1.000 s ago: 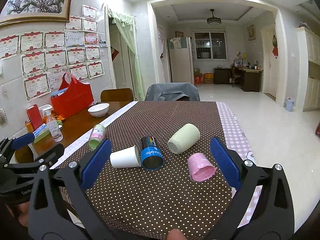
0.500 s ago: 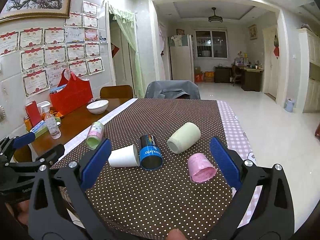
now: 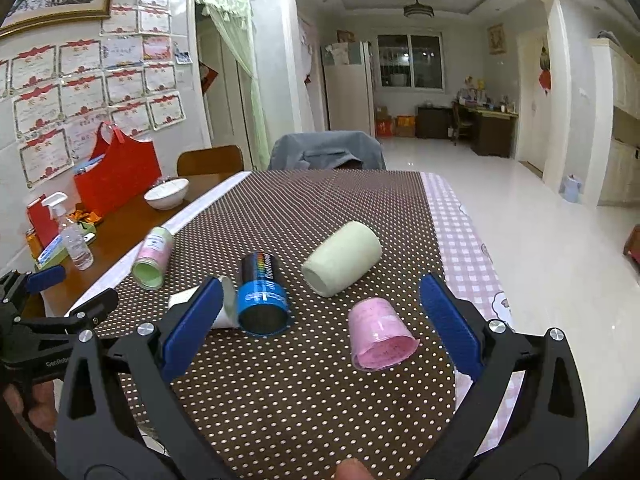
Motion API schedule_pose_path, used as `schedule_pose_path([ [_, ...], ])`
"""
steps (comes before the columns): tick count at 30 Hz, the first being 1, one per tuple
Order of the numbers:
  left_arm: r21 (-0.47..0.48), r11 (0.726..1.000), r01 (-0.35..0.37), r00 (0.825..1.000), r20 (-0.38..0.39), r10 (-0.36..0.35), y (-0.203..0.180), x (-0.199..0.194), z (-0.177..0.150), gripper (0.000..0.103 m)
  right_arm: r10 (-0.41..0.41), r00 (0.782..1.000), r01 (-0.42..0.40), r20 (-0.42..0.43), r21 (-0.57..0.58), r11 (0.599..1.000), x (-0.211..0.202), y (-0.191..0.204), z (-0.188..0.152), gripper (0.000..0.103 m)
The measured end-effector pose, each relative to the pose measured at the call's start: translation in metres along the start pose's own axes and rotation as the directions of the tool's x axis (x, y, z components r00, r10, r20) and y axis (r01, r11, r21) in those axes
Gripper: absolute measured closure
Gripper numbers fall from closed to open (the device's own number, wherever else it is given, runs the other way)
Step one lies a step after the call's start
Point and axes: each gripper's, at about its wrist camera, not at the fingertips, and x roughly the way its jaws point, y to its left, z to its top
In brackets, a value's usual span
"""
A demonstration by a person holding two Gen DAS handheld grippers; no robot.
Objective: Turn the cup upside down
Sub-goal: 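Reach the left gripper to the white paper cup and close on it, then lift the white cup with the left gripper and carry it toward the right tool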
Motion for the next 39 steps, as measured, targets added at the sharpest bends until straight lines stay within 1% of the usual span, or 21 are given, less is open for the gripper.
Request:
schedule_pose_path([
  [2, 0.03, 0.999, 0.011, 1.0, -0.021, -0.01, -0.005, 0.013, 0.003, 0.008, -0.002, 1.0, 0.002, -0.022, 0.011, 1.0, 0.011, -0.007, -0.001, 0.006],
  [5, 0.094, 0.994, 0.046, 0.997, -0.06, -0.041, -0.013, 0.033, 0.009, 0.008, -0.014, 0.999, 0.015, -0.052, 0.022, 1.0, 0.025, -0.015, -0.002, 0.006],
  [9, 0.199, 0.976, 0.093, 0.99, -0.121, -0.07, -0.023, 0.062, 0.012, 0.008, -0.029, 0.995, 0.032, -0.095, 0.038, 0.999, 0.043, -0.023, -0.007, 0.006],
  [11, 0.234, 0.965, 0.118, 0.984, -0.156, -0.082, -0.025, 0.075, 0.012, 0.008, -0.036, 0.993, 0.041, -0.113, 0.045, 0.998, 0.05, -0.025, -0.01, 0.006],
  [13, 0.285, 0.947, 0.148, 0.977, -0.192, -0.095, -0.029, 0.089, 0.01, 0.008, -0.043, 0.991, 0.05, -0.129, 0.05, 0.998, 0.056, -0.026, -0.013, 0.006],
  [17, 0.352, 0.912, 0.209, 0.96, -0.252, -0.123, -0.034, 0.112, 0.005, 0.008, -0.051, 0.986, 0.06, -0.158, 0.054, 0.997, 0.067, -0.025, -0.017, 0.006],
  [20, 0.397, 0.879, 0.266, 0.943, -0.297, -0.152, -0.037, 0.126, 0.001, 0.008, -0.054, 0.983, 0.065, -0.177, 0.054, 0.996, 0.074, -0.023, -0.018, 0.006],
  [21, 0.406, 0.871, 0.276, 0.939, -0.306, -0.155, -0.037, 0.13, 0.001, 0.008, -0.055, 0.982, 0.066, -0.183, 0.054, 0.996, 0.077, -0.022, -0.018, 0.006],
  [25, 0.45, 0.826, 0.339, 0.917, -0.353, -0.184, -0.04, 0.148, 0.003, 0.008, -0.058, 0.978, 0.07, -0.199, 0.055, 0.996, 0.085, -0.018, -0.016, 0.006],
  [26, 0.461, 0.808, 0.368, 0.905, -0.375, -0.198, -0.042, 0.154, 0.003, 0.008, -0.059, 0.978, 0.071, -0.2, 0.055, 0.996, 0.087, -0.018, -0.016, 0.006],
  [29, 0.487, 0.781, 0.391, 0.895, -0.399, -0.199, -0.043, 0.166, 0.005, 0.008, -0.062, 0.977, 0.075, -0.206, 0.057, 0.996, 0.09, -0.019, -0.015, 0.006],
  [30, 0.502, 0.761, 0.412, 0.888, -0.409, -0.211, -0.045, 0.169, 0.003, 0.008, -0.063, 0.976, 0.076, -0.207, 0.058, 0.995, 0.091, -0.019, -0.015, 0.006],
  [33, 0.516, 0.743, 0.426, 0.882, -0.42, -0.214, -0.048, 0.179, 0.006, 0.008, -0.063, 0.976, 0.077, -0.21, 0.059, 0.995, 0.094, -0.019, -0.015, 0.006],
  [34, 0.515, 0.733, 0.444, 0.873, -0.433, -0.224, -0.05, 0.182, 0.006, 0.009, -0.062, 0.976, 0.076, -0.211, 0.059, 0.995, 0.094, -0.018, -0.015, 0.006],
  [36, 0.51, 0.729, 0.456, 0.862, -0.455, -0.221, -0.051, 0.19, 0.006, 0.032, -0.06, 0.976, 0.074, -0.211, 0.059, 0.995, 0.093, -0.017, -0.016, 0.006],
  [37, 0.496, 0.734, 0.465, 0.851, -0.478, -0.216, -0.05, 0.195, 0.005, 0.039, -0.06, 0.976, 0.074, -0.21, 0.059, 0.995, 0.092, -0.017, -0.016, 0.006],
  [38, 0.477, 0.746, 0.465, 0.848, -0.481, -0.221, -0.047, 0.197, 0.006, 0.039, -0.059, 0.976, 0.073, -0.209, 0.06, 0.995, 0.091, -0.017, -0.016, 0.006],
  [39, 0.465, 0.749, 0.472, 0.843, -0.485, -0.231, -0.044, 0.199, 0.007, 0.039, -0.057, 0.977, 0.072, -0.207, 0.062, 0.996, 0.09, -0.017, -0.016, 0.006],
])
